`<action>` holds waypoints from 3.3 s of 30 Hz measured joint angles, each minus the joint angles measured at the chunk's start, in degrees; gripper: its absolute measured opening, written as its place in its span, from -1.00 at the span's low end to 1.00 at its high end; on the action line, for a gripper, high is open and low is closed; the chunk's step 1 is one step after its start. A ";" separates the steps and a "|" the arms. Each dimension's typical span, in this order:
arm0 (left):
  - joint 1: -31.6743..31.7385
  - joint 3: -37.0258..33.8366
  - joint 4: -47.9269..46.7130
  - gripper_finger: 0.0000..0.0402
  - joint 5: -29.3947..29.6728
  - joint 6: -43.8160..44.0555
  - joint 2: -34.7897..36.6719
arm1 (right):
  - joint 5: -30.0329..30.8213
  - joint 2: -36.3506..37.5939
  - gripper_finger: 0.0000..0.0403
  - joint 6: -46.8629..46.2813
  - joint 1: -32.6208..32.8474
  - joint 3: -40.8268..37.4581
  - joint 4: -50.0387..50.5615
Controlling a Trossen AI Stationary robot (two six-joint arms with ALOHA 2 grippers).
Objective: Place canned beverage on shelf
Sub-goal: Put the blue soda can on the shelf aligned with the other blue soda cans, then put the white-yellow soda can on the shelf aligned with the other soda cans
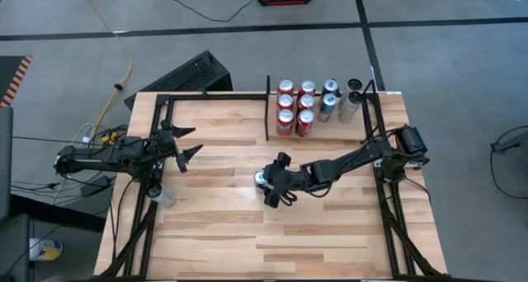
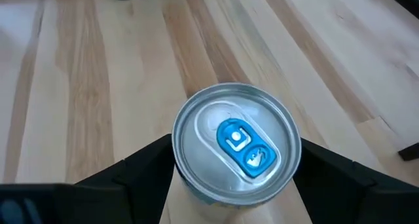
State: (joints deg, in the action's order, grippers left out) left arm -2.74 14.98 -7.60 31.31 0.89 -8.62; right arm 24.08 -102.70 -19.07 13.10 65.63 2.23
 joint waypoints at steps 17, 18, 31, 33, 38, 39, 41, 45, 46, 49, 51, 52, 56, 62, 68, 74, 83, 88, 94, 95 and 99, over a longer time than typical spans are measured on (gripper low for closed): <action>0.00 0.00 -0.68 0.57 0.00 0.00 0.00 | 0.24 3.81 0.30 -0.09 0.77 0.00 3.08; 0.00 0.00 -0.76 0.57 0.00 0.00 0.01 | 0.79 5.19 0.30 -0.07 1.21 0.00 4.86; 0.00 0.00 -0.74 0.57 0.30 -0.01 0.02 | 17.02 31.48 0.30 -14.38 8.23 -8.37 38.38; 0.00 0.00 -0.74 0.57 0.55 0.42 0.01 | 18.55 36.26 0.30 -14.90 6.97 -12.39 37.97; 0.00 0.00 -0.61 0.57 0.59 1.84 0.00 | 19.56 46.44 0.30 -12.35 0.78 -20.96 34.53; 0.00 0.00 -0.61 0.57 0.61 2.03 0.00 | 19.43 47.72 0.30 -11.26 -0.85 -22.38 32.97; 0.00 0.00 -0.59 0.57 0.65 2.64 0.01 | 19.29 49.69 0.30 -8.51 -4.37 -24.55 30.70; 0.00 0.00 -0.50 0.57 1.07 3.15 0.02 | 15.66 51.43 0.30 -2.60 -11.47 -26.38 27.03; 0.00 0.00 -0.42 0.57 1.07 3.25 0.01 | 14.41 51.46 0.30 -1.36 -13.21 -26.38 26.74; 0.00 0.00 -0.42 0.57 1.09 3.42 0.01 | 10.39 51.44 0.30 2.43 -17.93 -26.38 25.74; 0.00 0.00 -0.42 0.57 1.08 3.45 0.01 | 8.38 51.43 0.30 4.38 -20.81 -26.38 24.95; 0.00 0.00 -0.43 0.57 1.07 3.45 0.01 | 7.85 51.44 0.30 5.13 -22.14 -26.38 24.80; 0.00 0.00 -0.44 0.57 1.09 3.45 0.02 | 4.55 51.41 0.30 6.98 -27.08 -26.38 24.12; 0.00 0.00 -0.66 0.57 1.09 3.24 0.00 | 0.40 50.13 0.30 8.59 -32.02 -26.38 21.94; 0.00 0.00 -0.79 0.57 1.09 3.14 0.00 | -0.23 47.96 0.30 8.84 -33.98 -26.34 21.78; 0.00 0.00 -0.79 0.57 1.07 2.84 0.02 | -0.20 46.89 0.30 9.05 -34.21 -26.21 20.77; 0.00 0.00 -0.79 0.57 1.07 2.86 0.02 | 0.98 46.82 0.73 8.61 -34.27 -26.23 21.19; 0.01 0.00 -0.76 0.57 1.07 2.89 0.02 | 1.76 46.87 0.79 8.87 -34.27 -26.23 21.16; 0.01 0.00 -0.76 0.57 1.07 2.93 0.01 | 1.92 48.19 0.74 9.12 -34.27 -25.15 21.67; 0.00 0.00 -0.76 0.57 1.07 2.93 0.00 | 1.95 48.50 0.74 9.29 -34.27 -24.43 21.83; 0.01 0.00 -0.76 0.57 1.07 3.01 0.02 | 2.20 49.79 0.74 10.14 -34.15 -20.40 24.29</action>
State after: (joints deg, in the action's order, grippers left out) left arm -2.74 14.98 -8.36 32.38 3.89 -8.60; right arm 26.29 -52.91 -8.93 -21.04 45.23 26.52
